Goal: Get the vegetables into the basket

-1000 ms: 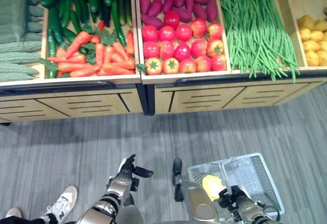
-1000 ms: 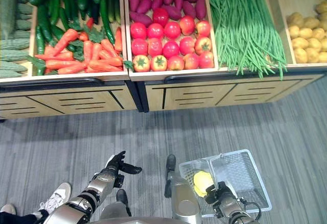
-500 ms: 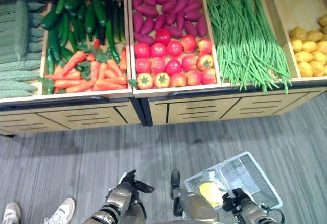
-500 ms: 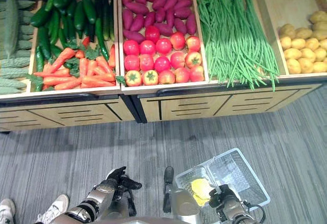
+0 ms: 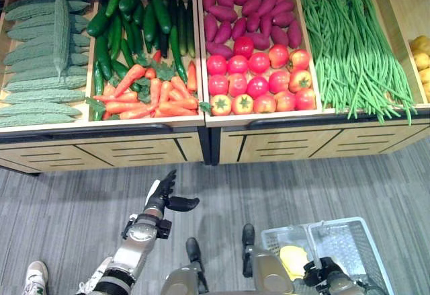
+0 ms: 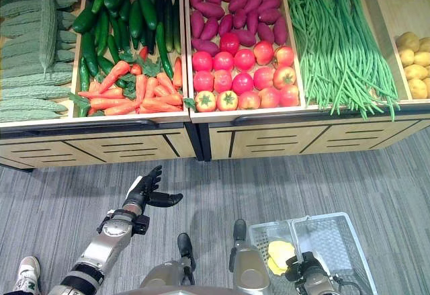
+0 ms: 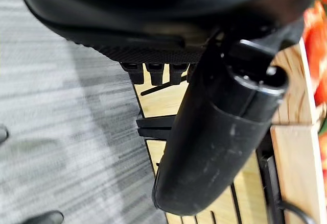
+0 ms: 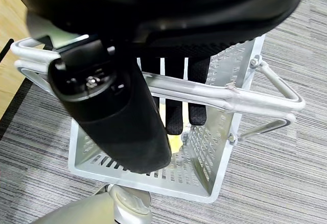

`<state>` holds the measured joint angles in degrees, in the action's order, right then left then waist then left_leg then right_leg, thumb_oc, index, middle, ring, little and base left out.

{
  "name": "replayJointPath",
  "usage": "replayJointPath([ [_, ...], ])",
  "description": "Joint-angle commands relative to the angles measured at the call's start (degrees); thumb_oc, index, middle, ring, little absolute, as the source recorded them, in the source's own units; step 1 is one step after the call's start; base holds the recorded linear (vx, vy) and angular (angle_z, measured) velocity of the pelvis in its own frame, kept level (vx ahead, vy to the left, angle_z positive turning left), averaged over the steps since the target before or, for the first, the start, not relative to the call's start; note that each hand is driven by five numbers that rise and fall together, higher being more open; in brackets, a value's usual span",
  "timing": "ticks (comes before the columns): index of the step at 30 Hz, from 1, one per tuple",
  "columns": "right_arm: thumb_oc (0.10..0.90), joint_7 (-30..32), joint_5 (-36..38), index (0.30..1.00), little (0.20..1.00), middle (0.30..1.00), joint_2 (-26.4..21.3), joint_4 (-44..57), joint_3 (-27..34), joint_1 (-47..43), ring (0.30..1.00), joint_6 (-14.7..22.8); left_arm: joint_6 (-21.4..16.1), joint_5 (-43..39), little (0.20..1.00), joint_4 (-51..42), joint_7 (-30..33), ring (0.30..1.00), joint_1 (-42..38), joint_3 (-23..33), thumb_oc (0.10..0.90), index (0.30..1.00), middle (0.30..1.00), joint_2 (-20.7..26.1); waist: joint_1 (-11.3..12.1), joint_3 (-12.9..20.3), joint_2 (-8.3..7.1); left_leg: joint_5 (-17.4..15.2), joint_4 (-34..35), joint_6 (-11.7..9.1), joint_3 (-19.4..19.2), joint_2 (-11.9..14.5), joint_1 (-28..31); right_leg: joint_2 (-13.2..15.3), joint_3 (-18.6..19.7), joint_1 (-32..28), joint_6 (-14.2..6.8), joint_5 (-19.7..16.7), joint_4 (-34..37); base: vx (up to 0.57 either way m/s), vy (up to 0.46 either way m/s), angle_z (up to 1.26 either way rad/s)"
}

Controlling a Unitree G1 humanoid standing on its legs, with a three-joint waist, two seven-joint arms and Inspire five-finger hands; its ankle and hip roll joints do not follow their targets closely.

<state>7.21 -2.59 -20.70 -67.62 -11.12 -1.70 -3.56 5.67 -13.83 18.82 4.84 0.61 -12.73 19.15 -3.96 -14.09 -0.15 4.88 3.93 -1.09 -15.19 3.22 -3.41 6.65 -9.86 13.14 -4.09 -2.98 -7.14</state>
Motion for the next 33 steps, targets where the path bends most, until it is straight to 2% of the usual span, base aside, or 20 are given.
replayJointPath([
  [1, 0.400, -1.1, -2.1, 0.300, 0.300, 0.300, 1.1, 0.2, -1.1, -0.3, 0.300, 0.2, -4.3, -2.8, 1.000, -8.3, -0.7, 1.000, -1.2, 2.3, 0.900, 1.000, 1.000, -0.2, 0.2, -0.4, -4.45, -0.8, 0.5, -2.3, -0.1, 0.7, 1.3, 3.0, 2.9, -2.8, -5.6, -6.5, 6.8, -0.04, 0.032, -0.03],
  [4, 0.400, -1.3, -1.8, 0.300, 0.300, 0.300, 1.3, 0.7, -0.7, -0.3, 0.300, 0.4, -5.3, -5.9, 1.000, -14.2, -1.5, 1.000, 0.4, 2.5, 0.900, 1.000, 1.000, 0.1, 0.3, -0.4, -4.41, -1.1, 0.5, -2.0, 0.1, 0.3, 1.5, 3.4, 3.1, -2.7, -5.7, -6.8, 6.6, -0.03, 0.022, 0.00],
  [6, 0.400, -1.1, -1.2, 0.300, 0.300, 0.300, 1.5, 1.4, -0.2, -0.2, 0.300, 1.2, -8.0, -9.2, 1.000, -23.5, -2.4, 1.000, 2.2, 2.9, 0.900, 1.000, 1.000, 1.7, 0.3, -0.4, -4.16, -1.1, 0.8, -1.8, 0.2, -0.2, 1.6, 4.0, 3.1, -2.3, -6.2, -7.6, 6.7, -0.09, 0.044, 0.00],
  [14, 0.400, -0.6, -1.1, 0.300, 0.300, 0.300, 2.0, -0.2, -0.1, 0.2, 0.300, 2.5, -12.1, -8.0, 1.000, -32.3, 0.6, 1.000, 0.7, 4.8, 0.900, 1.000, 1.000, 3.4, 0.2, 1.2, -3.64, -2.0, 0.9, -1.6, -0.1, -0.7, 3.2, 4.4, 3.3, -3.3, -6.6, -7.9, 7.2, 0.00, 0.012, -0.02],
  [20, 0.400, 0.2, 0.3, 0.300, 0.300, 0.300, 2.1, -0.8, 1.2, 0.7, 0.300, 2.6, -12.4, -7.6, 1.000, -34.0, 2.2, 1.000, 0.1, 5.5, 0.900, 1.000, 1.000, 2.7, -0.3, 2.6, -3.11, -2.7, 0.8, -1.7, -0.5, -0.5, 4.5, 4.3, 3.7, -4.4, -6.5, -7.6, 7.7, 0.03, 0.003, -0.09],
  [24, 0.400, 1.7, 2.1, 0.300, 0.300, 0.300, 2.4, -2.3, 2.5, 1.1, 0.300, 2.6, -12.3, -1.2, 1.000, -32.6, 6.4, 1.000, -2.0, 7.1, 0.900, 1.000, 1.000, 3.4, -0.7, 4.2, -2.78, -3.2, 0.7, -1.7, -0.7, -0.3, 5.7, 4.2, 3.9, -5.5, -6.5, -7.0, 7.8, 0.04, -0.006, -0.03],
  [30, 0.400, 3.2, 3.4, 0.300, 0.300, 0.300, 2.8, -3.7, 3.2, 0.8, 0.300, 2.5, -11.8, 2.8, 1.000, -28.3, 11.0, 1.000, -5.8, 9.4, 0.900, 1.000, 1.000, 3.5, -1.4, 5.4, -2.58, -3.7, 0.7, -1.9, -1.3, -0.1, 6.8, 4.0, 4.3, -6.4, -6.4, -6.7, 8.1, 0.03, 0.001, -0.03],
  [33, 0.400, 3.7, 3.3, 0.300, 0.300, 0.300, 2.5, -3.8, 3.7, 1.0, 0.300, 2.7, -10.4, 8.6, 1.000, -25.1, 12.7, 1.000, -7.7, 11.8, 0.900, 1.000, 1.000, 6.2, -1.7, 6.1, -2.57, -3.8, 0.7, -2.0, -1.7, 0.1, 7.4, 3.7, 4.5, -6.7, -6.4, -6.5, 8.1, 0.03, -0.001, -0.07],
])
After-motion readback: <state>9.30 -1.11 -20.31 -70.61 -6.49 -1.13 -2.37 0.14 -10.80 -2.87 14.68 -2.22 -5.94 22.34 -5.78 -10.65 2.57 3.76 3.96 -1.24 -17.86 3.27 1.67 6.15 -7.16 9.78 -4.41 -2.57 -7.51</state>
